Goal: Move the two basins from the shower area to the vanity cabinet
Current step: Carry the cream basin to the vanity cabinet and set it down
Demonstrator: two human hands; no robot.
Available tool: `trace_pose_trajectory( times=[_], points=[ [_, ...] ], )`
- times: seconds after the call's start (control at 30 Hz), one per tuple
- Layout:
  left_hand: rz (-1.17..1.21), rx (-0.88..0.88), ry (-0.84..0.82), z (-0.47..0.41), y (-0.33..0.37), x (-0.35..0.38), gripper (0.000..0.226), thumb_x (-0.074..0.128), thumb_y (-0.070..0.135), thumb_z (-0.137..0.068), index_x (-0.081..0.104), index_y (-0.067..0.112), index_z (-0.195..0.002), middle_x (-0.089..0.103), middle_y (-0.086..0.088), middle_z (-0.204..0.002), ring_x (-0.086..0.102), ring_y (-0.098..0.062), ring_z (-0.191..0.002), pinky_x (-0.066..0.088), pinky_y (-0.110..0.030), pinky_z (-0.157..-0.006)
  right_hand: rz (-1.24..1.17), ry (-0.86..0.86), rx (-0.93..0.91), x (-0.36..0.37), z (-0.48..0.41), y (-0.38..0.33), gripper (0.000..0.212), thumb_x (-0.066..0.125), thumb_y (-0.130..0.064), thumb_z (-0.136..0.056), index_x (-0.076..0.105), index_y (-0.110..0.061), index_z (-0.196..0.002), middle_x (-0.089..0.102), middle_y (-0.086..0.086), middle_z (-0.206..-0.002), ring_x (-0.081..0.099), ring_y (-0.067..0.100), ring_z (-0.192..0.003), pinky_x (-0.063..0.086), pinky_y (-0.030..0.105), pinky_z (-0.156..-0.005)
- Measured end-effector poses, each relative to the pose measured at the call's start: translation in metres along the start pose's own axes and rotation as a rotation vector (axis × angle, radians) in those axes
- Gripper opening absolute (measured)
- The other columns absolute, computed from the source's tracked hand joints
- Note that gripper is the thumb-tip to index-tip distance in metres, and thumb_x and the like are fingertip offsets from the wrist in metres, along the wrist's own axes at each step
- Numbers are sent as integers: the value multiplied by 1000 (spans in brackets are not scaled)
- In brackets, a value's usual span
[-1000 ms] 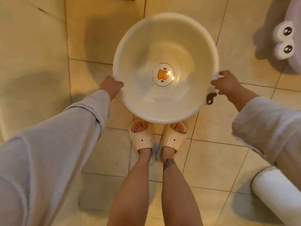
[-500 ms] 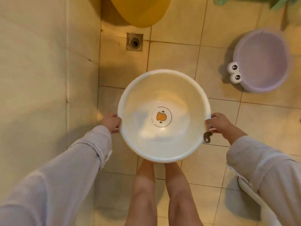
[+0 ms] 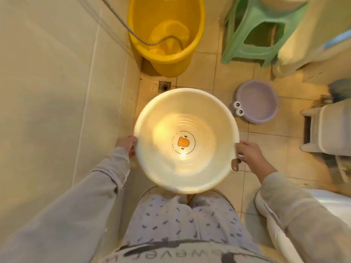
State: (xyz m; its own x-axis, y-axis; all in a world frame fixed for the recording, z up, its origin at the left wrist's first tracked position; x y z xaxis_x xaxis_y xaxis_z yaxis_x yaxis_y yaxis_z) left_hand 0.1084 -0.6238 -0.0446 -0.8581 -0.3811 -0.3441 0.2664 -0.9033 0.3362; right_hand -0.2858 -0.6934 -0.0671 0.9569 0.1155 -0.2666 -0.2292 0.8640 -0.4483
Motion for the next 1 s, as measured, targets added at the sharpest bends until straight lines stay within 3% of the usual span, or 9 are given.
trace_pose_trajectory(
  times=[0.1, 0.2, 0.27, 0.37, 0.47, 0.6, 0.77, 0.87, 1.0],
  points=[
    [54, 67, -23, 13, 9, 4, 41, 53, 6, -87, 53, 0, -127, 59, -13, -97, 52, -22, -70, 47, -34, -68, -126, 28, -47, -15, 20, -6, 14, 52, -4, -87, 61, -10, -78, 59, 16, -93, 57, 27, -79, 46, 27, -57],
    [83, 101, -80, 24, 21, 19, 43, 51, 9, -90, 50, 4, -132, 60, -13, -112, 55, -21, -81, 47, -36, -80, -248, 86, -57, -29, 33, -4, 12, 54, -4, -87, 64, -5, -94, 60, 17, -97, 58, 29, -85, 47, 29, -59],
    [84, 108, -142, 31, 32, 30, 42, 49, 9, -91, 48, 4, -133, 62, -10, -102, 57, -20, -77, 49, -36, -76, -328, 130, -52, -38, 41, 1, 19, 54, -4, -85, 62, -2, -102, 58, 17, -94, 55, 29, -84, 42, 30, -54],
    [10, 124, -238, 37, 50, 45, 41, 48, 9, -92, 47, 4, -133, 57, -3, -84, 55, -15, -72, 50, -36, -69, -392, 181, -47, -48, 59, 13, 19, 55, -5, -81, 63, -3, -98, 56, 15, -80, 52, 26, -70, 36, 27, -49],
    [-120, 154, -331, 38, 68, 58, 42, 48, 10, -92, 46, 8, -134, 56, 0, -85, 55, -15, -75, 46, -38, -85, -497, 233, -59, -52, 82, 30, 18, 55, -6, -81, 64, -5, -96, 56, 13, -75, 52, 24, -63, 34, 26, -48],
    [-327, 204, -402, 39, 85, 81, 35, 50, 11, -90, 52, 12, -125, 58, -2, -92, 56, -17, -75, 47, -38, -90, -654, 323, -45, -44, 119, 69, 10, 54, -4, -79, 62, -7, -85, 52, 9, -65, 47, 21, -57, 30, 24, -46],
    [-594, 300, -502, 53, 94, 120, 23, 54, 9, -85, 55, 14, -108, 58, -1, -84, 56, -17, -71, 51, -32, -64, -933, 484, 17, -13, 162, 147, 17, 51, -5, -83, 60, -12, -70, 52, 1, -48, 44, 18, -49, 30, 19, -37],
    [-800, 329, -557, 70, 81, 148, 14, 53, 0, -79, 57, 7, -90, 56, -2, -84, 54, -19, -70, 51, -31, -56, -1130, 614, 92, 16, 190, 198, 13, 52, -5, -82, 63, -12, -86, 50, 6, -58, 44, 15, -48, 33, 15, -37],
    [-1063, 385, -681, 105, 38, 187, 16, 52, -1, -80, 56, 12, -71, 54, -4, -79, 51, -21, -67, 44, -31, -56, -1416, 780, 177, 62, 242, 268, 12, 57, -8, -85, 64, -11, -76, 65, -1, -48, 61, 13, -46, 43, 15, -37]
  ],
)
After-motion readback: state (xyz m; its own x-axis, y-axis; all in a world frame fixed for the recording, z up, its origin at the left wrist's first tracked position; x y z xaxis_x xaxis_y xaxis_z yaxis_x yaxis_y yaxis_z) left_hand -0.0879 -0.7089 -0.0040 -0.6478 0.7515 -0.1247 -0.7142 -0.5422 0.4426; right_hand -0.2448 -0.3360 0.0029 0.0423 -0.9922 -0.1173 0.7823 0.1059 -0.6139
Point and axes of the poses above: each hand's wrist, its own z-axis away from the middle knuckle, its own x-axis out of the palm, y = z × x, the point moved 4 cm from there along -z, towards the middle knuckle
